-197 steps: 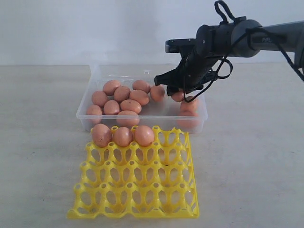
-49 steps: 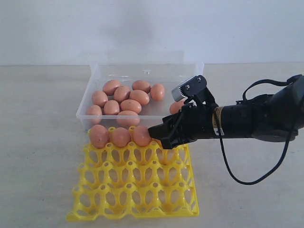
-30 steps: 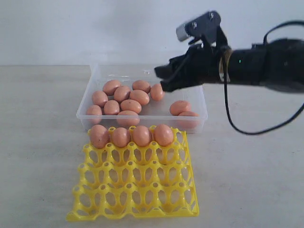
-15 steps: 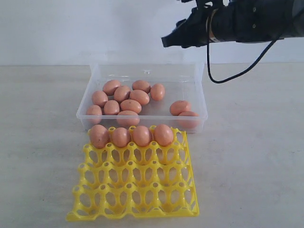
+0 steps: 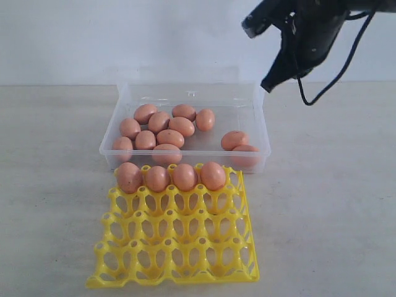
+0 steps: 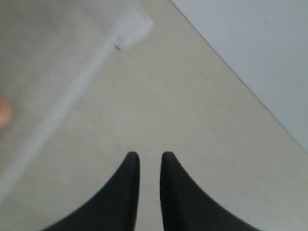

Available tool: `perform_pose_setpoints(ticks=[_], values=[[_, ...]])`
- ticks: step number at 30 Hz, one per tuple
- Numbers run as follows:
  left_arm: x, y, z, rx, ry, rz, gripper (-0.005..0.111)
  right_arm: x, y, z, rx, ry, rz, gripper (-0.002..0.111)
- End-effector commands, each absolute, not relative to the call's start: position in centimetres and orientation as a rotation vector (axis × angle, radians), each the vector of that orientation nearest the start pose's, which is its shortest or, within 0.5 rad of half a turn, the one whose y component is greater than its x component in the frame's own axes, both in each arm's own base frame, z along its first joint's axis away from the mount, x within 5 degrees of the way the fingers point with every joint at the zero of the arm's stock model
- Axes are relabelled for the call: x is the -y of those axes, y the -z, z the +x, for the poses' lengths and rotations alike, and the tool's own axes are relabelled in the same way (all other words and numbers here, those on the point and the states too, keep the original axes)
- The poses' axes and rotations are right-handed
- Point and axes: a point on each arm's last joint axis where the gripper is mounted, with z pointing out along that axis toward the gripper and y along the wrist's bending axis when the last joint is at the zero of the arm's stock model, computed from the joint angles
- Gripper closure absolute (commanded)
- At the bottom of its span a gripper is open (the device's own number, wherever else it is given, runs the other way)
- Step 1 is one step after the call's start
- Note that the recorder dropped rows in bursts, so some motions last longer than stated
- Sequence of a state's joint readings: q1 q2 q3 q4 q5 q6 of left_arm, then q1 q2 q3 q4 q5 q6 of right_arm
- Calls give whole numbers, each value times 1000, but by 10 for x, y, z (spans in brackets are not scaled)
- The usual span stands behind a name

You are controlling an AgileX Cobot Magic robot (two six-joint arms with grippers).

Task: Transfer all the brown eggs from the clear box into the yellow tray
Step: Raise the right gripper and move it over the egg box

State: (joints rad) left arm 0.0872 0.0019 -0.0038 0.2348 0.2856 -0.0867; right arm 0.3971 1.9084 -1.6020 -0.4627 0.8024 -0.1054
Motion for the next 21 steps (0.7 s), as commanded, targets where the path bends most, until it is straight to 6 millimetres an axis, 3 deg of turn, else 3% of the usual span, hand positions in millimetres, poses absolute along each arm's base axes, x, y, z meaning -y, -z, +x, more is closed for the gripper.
perform_pose_setpoints(ticks=[1,3,5,11,13,18,21], values=[[-11,-188,54,-1765,-220,-7,85,-161,-278,416,-2396,187,-1256,92],[-11,-188,54,-1765,-220,-7,85,-173,-264,418,-2442,40,-1474,92],[-11,-188,54,-1765,-220,-7,85,-183,-251,427,-2424,-49,-1499,92],[-11,-188,54,-1765,-220,-7,85,-200,-214,445,-2189,33,-1747,91],[-11,-188,54,-1765,-220,-7,85,-201,-208,445,-2173,32,-1795,83],[-11,-188,54,-1765,-220,-7,85,-205,-197,449,-2145,59,-1804,41],[-11,-188,54,-1765,-220,-7,85,-209,-194,448,-2159,-2,-1785,38]])
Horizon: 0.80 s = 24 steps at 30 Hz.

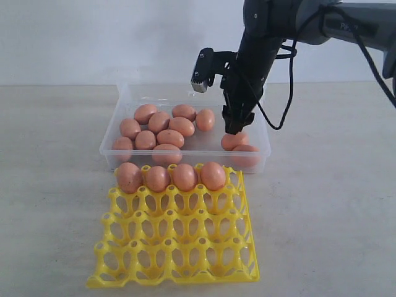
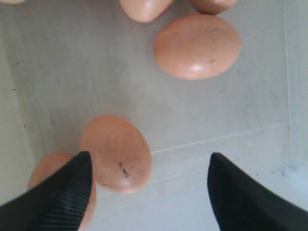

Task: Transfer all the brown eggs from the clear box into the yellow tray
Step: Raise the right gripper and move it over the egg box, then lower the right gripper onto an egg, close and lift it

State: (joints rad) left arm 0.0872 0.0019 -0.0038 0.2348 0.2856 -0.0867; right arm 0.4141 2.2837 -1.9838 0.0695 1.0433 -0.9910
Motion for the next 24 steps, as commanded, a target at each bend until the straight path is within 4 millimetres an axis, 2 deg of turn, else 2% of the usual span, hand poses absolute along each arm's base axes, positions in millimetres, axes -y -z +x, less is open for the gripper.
perform_pose_setpoints(ticks=[1,15,17,21,24], values=[[-11,-188,54,-1765,-220,-7,85,-209,-193,447,-2165,-14,-1786,38],[-11,-188,54,-1765,-220,-7,85,-210,-154,454,-2191,-10,-1829,38],[-11,-188,54,-1765,-220,-7,85,-210,-147,459,-2220,4,-1741,38],[-11,-188,54,-1765,-220,-7,85,-213,-148,470,-2308,2,-1403,38],[-11,-188,54,-1765,-220,-7,85,-213,-148,473,-2384,-25,-1205,48]])
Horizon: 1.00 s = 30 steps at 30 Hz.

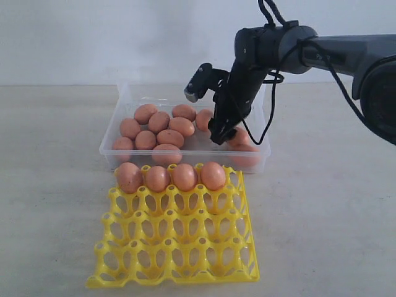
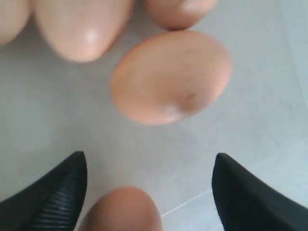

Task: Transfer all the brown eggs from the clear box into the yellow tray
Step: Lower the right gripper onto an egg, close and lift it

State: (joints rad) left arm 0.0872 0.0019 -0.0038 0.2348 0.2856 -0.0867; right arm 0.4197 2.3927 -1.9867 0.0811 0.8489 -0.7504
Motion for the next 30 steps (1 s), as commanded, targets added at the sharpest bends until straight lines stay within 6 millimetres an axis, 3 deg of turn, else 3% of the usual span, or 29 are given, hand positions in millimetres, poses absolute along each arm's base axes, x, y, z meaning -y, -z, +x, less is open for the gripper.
perform_pose_setpoints(ticks=[1,4,10,12,16,18,23,30], values=[[-11,-188,54,-1765,-220,-7,85,-213,-147,473,-2410,-35,-1177,55],[-11,-188,54,-1765,-220,-7,85,-212,-146,471,-2431,-33,-1191,68],[-11,-188,54,-1765,-220,-7,85,-212,-146,470,-2451,-41,-1166,69],[-11,-188,54,-1765,-220,-7,85,-211,-145,469,-2469,-46,-1154,62],[-11,-188,54,-1765,-220,-7,85,-211,-144,468,-2489,-47,-1164,37],[-11,-188,54,-1765,-220,-7,85,-211,-144,467,-2490,-48,-1167,32],[-11,-188,54,-1765,-220,-7,85,-212,-147,466,-2495,-53,-1171,31],[-11,-188,54,-1765,-220,-7,85,-207,-172,453,-2575,-65,-1206,31]])
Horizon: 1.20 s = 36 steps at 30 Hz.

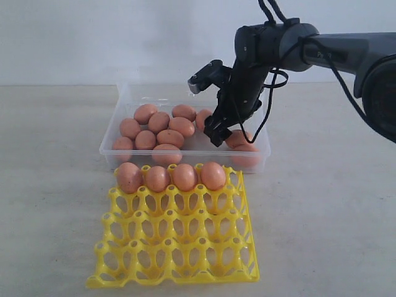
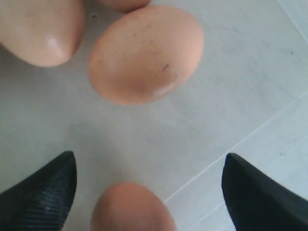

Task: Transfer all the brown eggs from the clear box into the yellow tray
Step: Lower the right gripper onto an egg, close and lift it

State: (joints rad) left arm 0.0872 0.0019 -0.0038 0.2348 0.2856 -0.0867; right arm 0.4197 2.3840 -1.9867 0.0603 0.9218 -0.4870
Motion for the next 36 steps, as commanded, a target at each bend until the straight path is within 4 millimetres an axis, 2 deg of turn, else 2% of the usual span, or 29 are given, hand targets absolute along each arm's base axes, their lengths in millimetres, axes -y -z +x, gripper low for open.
perform_pose_setpoints(ticks=[1,6,12,15,18,19,20,25,30,32,33,36], values=[[-11,-188,54,-1765,-220,-7,85,-206,-174,450,-2595,-67,-1217,31],[-11,-188,54,-1765,-220,-7,85,-204,-169,445,-2659,-73,-1246,31],[-11,-188,54,-1765,-220,-7,85,-204,-145,449,-2692,-71,-1262,37],[-11,-188,54,-1765,-220,-7,85,-205,-138,451,-2684,-70,-1253,53],[-11,-188,54,-1765,-220,-7,85,-205,-138,452,-2672,-67,-1242,87],[-11,-188,54,-1765,-220,-7,85,-205,-138,453,-2663,-57,-1249,101],[-11,-188,54,-1765,-220,-7,85,-205,-138,454,-2657,-49,-1243,108],[-11,-188,54,-1765,-220,-7,85,-207,-140,459,-2606,-40,-1221,109],[-11,-188,54,-1765,-220,-7,85,-208,-158,460,-2644,-69,-1072,109],[-11,-188,54,-1765,-220,-7,85,-207,-180,458,-2625,-86,-992,109],[-11,-188,54,-1765,-220,-7,85,-209,-200,455,-2592,-136,-941,109],[-11,-188,54,-1765,-220,-7,85,-213,-235,444,-2540,-279,-855,109]])
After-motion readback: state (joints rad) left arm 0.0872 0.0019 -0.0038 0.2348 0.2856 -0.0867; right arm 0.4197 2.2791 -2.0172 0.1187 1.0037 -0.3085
